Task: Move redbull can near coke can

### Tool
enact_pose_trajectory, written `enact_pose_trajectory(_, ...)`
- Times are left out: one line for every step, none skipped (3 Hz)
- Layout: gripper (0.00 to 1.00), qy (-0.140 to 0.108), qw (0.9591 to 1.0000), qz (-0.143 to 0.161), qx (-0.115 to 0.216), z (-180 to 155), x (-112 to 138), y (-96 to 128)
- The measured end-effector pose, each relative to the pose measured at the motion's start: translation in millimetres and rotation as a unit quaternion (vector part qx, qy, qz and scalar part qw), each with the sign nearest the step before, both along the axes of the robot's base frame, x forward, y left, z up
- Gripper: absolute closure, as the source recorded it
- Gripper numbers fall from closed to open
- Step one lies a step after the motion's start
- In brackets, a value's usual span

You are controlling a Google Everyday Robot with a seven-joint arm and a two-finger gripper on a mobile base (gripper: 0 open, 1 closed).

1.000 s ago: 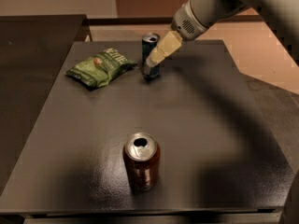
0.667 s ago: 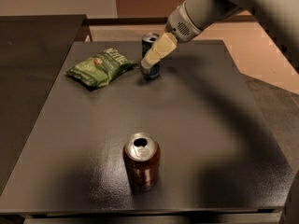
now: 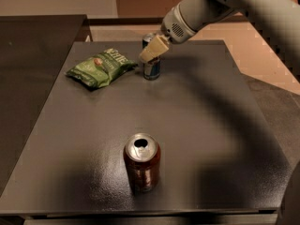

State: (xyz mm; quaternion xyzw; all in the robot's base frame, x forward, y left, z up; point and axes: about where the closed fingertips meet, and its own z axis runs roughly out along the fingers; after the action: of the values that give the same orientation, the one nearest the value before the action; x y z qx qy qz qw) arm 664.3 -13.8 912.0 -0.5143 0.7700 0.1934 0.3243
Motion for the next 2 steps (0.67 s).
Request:
enact_pose_trajectory(0.65,0.001,1.0,-0.003,0.001,1.7,-1.4,-4.9)
enact_pose_trajectory(0.88,0.0,0.9999,0.002,0.011,13.8,-17.2,-13.4)
